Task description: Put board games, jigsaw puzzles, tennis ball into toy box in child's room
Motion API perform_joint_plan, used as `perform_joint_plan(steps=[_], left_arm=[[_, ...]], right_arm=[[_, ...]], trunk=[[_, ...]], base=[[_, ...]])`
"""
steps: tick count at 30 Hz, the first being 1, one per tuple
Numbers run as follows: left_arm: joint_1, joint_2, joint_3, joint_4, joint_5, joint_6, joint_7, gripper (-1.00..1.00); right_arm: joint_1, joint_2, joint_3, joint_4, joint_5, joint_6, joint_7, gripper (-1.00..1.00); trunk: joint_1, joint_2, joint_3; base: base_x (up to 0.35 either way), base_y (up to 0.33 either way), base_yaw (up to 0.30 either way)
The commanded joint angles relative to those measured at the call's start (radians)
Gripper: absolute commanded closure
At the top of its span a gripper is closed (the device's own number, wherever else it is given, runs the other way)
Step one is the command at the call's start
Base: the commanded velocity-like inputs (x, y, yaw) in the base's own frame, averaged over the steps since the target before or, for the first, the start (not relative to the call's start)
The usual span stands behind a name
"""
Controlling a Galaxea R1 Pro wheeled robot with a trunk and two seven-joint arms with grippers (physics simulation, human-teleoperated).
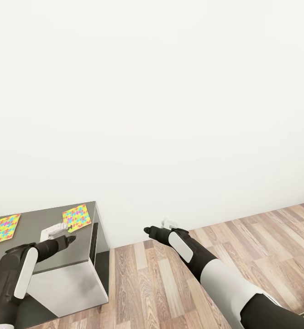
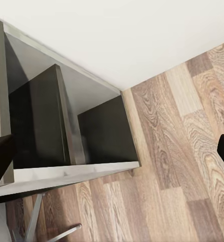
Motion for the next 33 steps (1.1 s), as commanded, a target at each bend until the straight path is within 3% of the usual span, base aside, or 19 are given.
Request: perform_joint_plan(steps=[1,7,10,15,33], left_arm=[[-0.002,0.002,0.006,0.009,0.000,0.006,-0.019,-1.00],[-0.008,0.033,0.019,0.084,0.003,0.006,-0.098,-1.00],[-0.010,0.068,0.022,0.145,0.004,0.003,-0.132,-1.00],[-0.013,0.094,0.024,0.185,0.004,-0.011,-0.153,-1.00],[-0.015,0.104,0.023,0.207,0.004,-0.106,-0.164,-1.00]], right_arm=[[-0.001,-0.001,0.005,-0.002,-0.010,0.001,-0.009,-1.00],[-0.001,-0.001,0.004,-0.002,-0.010,0.001,-0.009,-1.00],[-0.001,-0.001,0.004,-0.002,-0.010,0.001,-0.009,-1.00],[-0.001,-0.001,0.004,-0.002,-0.010,0.001,-0.009,-1.00],[-0.001,-0.002,0.004,-0.003,-0.011,0.001,-0.008,-1.00]], trunk=[[0.001,-0.002,-0.002],[0.001,-0.002,-0.002],[0.001,-0.002,-0.002],[0.001,-0.002,-0.002],[0.001,-0.002,-0.002]], base=[[0.000,0.000,0.000],[0.000,0.000,0.000],[0.000,0.000,0.000],[0.000,0.000,0.000],[0.000,0.000,0.000]])
